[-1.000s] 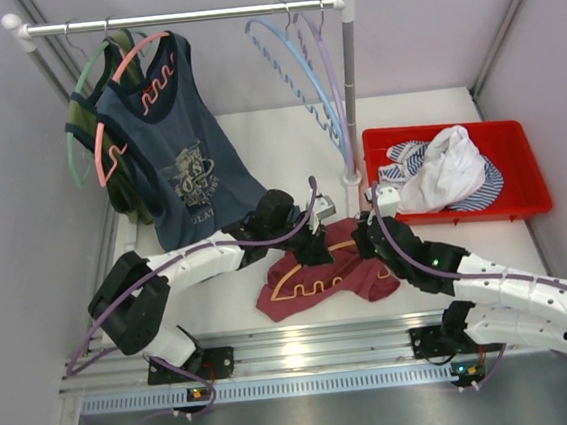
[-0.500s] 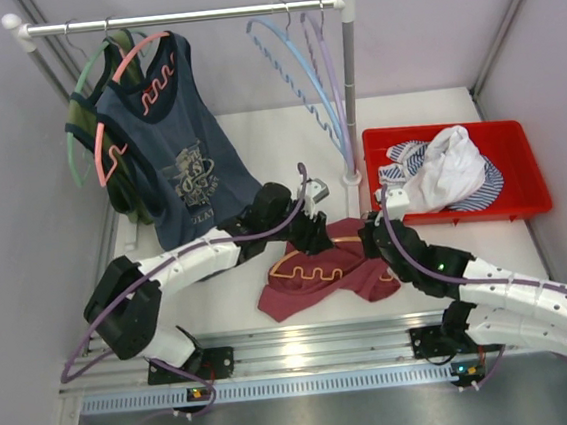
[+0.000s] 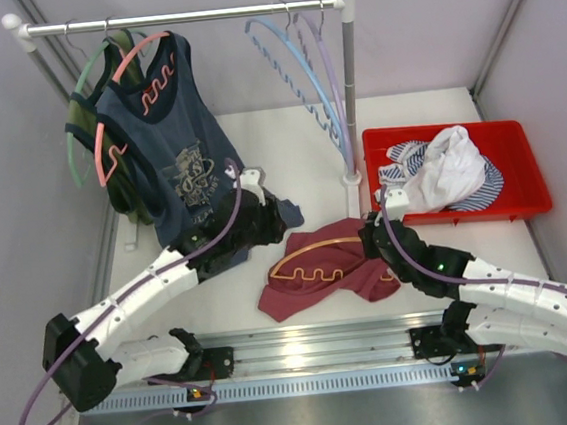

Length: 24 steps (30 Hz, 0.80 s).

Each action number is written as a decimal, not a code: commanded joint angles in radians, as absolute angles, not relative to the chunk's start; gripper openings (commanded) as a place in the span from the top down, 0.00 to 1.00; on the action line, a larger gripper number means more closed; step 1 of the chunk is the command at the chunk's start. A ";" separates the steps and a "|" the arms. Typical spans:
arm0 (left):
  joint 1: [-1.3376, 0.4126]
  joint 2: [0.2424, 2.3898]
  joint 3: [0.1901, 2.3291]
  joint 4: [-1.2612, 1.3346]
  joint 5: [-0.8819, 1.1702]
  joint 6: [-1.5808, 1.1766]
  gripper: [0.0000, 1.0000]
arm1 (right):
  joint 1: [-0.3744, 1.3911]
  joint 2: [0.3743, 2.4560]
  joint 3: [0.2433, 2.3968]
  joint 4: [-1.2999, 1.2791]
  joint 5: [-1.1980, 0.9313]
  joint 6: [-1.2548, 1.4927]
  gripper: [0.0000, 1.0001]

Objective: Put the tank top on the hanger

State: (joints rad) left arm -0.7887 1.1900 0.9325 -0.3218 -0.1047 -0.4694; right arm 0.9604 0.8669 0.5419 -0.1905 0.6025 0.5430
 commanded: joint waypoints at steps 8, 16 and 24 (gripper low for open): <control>-0.782 1.022 0.755 -0.595 -0.242 -1.012 0.53 | 0.983 0.841 0.555 -0.170 0.641 0.538 1.00; -0.798 1.011 0.670 -0.595 -0.221 -1.077 0.52 | 0.986 0.841 0.563 -0.173 0.647 0.532 1.00; -0.808 1.063 0.649 -0.546 -0.198 -1.094 0.52 | 0.989 0.857 0.560 -0.160 0.647 0.540 1.00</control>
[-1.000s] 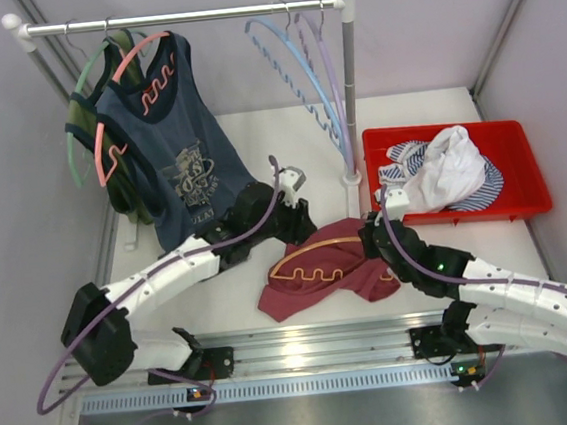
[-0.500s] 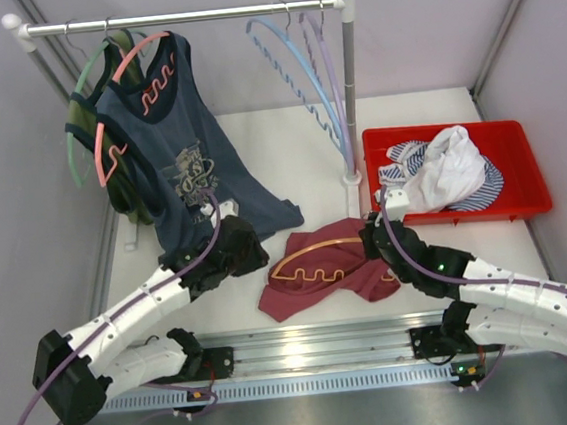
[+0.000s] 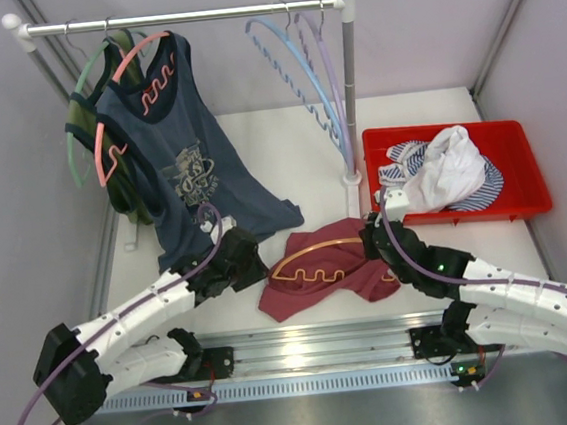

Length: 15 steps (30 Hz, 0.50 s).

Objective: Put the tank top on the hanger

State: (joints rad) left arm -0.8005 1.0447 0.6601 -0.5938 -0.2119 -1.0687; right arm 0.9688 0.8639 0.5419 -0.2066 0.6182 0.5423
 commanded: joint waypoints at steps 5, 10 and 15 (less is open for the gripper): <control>-0.818 1.092 0.634 -0.512 -0.180 -1.103 0.55 | 0.991 0.857 0.560 -0.158 0.650 0.541 1.00; -0.830 1.133 0.624 -0.489 -0.161 -1.103 0.56 | 0.991 0.854 0.558 -0.160 0.652 0.540 1.00; -0.842 1.150 0.612 -0.477 -0.156 -1.108 0.59 | 0.991 0.847 0.558 -0.166 0.653 0.541 1.00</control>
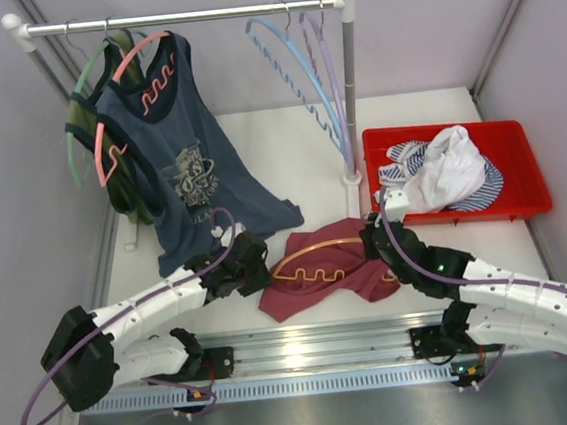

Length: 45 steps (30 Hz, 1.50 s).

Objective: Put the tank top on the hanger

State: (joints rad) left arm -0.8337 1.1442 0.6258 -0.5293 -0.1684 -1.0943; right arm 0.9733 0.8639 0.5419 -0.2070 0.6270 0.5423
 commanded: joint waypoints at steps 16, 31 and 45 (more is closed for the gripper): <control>-0.845 1.158 0.611 -0.492 -0.133 -1.049 1.00 | 0.992 0.822 0.561 -0.207 0.635 0.546 1.00; -0.845 1.166 0.738 -0.565 -0.250 -0.913 1.00 | 1.002 0.807 0.597 -0.258 0.542 0.505 1.00; -0.861 1.186 0.896 -0.584 -0.198 -0.825 1.00 | 1.009 0.819 0.681 -0.311 0.555 0.517 1.00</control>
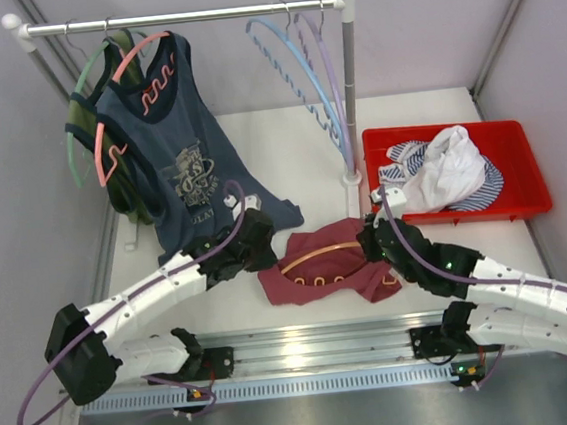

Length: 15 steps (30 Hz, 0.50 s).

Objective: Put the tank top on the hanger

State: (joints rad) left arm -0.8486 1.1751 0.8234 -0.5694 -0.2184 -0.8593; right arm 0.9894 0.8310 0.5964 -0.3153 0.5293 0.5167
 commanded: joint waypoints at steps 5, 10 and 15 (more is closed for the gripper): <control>-0.897 1.209 0.998 -0.613 -0.193 -0.830 1.00 | 1.014 0.842 0.727 -0.311 0.591 0.518 1.00; -0.922 1.230 1.110 -0.647 -0.210 -0.828 1.00 | 1.025 0.867 0.765 -0.284 0.614 0.514 1.00; -0.946 1.238 1.201 -0.699 -0.239 -0.824 1.00 | 1.031 0.904 0.814 -0.292 0.658 0.502 1.00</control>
State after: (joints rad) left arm -0.9333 1.2373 1.1332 -0.6563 -0.2104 -0.8375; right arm 1.0122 0.8989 0.7364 -0.3382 0.6052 0.5156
